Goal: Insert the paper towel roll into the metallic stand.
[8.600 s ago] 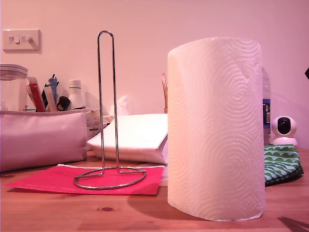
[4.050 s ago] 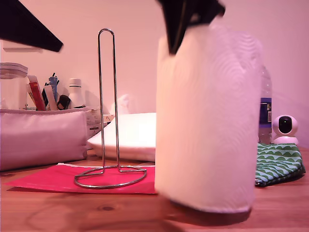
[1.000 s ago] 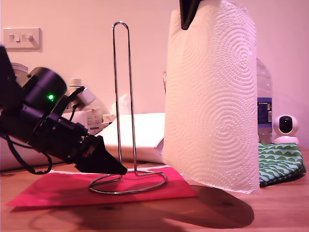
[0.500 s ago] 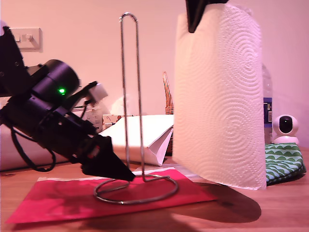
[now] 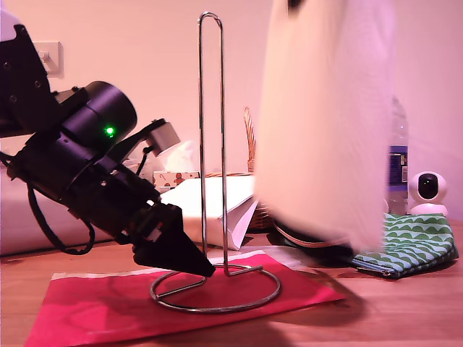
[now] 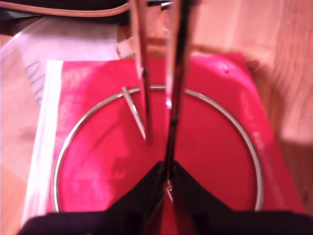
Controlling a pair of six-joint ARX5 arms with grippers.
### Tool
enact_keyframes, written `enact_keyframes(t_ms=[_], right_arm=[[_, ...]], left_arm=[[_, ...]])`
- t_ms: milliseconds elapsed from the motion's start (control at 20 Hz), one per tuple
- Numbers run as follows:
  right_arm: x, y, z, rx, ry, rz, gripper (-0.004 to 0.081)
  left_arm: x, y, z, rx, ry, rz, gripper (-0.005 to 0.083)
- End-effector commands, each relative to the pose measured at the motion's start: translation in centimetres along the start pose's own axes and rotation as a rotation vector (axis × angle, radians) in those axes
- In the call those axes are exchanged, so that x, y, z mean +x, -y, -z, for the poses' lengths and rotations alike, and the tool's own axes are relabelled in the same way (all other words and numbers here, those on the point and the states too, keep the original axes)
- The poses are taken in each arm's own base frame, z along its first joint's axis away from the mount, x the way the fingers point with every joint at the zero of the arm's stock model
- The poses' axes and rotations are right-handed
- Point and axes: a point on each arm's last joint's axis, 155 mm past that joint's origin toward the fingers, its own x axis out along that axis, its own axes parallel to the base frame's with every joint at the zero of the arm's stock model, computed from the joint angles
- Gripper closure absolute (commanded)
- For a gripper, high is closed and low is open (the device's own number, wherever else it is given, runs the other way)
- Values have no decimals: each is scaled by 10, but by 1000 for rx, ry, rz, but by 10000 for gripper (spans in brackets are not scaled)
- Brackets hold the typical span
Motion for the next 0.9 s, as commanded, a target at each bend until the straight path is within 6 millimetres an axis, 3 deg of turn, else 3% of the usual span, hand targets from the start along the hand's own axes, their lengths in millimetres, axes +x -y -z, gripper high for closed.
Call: enact_keyframes(t_ms=[0, 500, 650, 850], right_arm=[[-15, 2, -8, 9, 54, 3, 783], [-102, 2, -42, 38, 321, -12, 783], [-120, -3, -44, 34, 371, -45, 783], [-131, -14, -41, 24, 392, -109, 783]], left_arm=[[11, 27, 46, -45, -130, 67, 794], [13, 18, 59, -10, -208, -23, 794], [12, 14, 63, -1, -226, -42, 794], [11, 11, 66, 14, -244, -58, 794]])
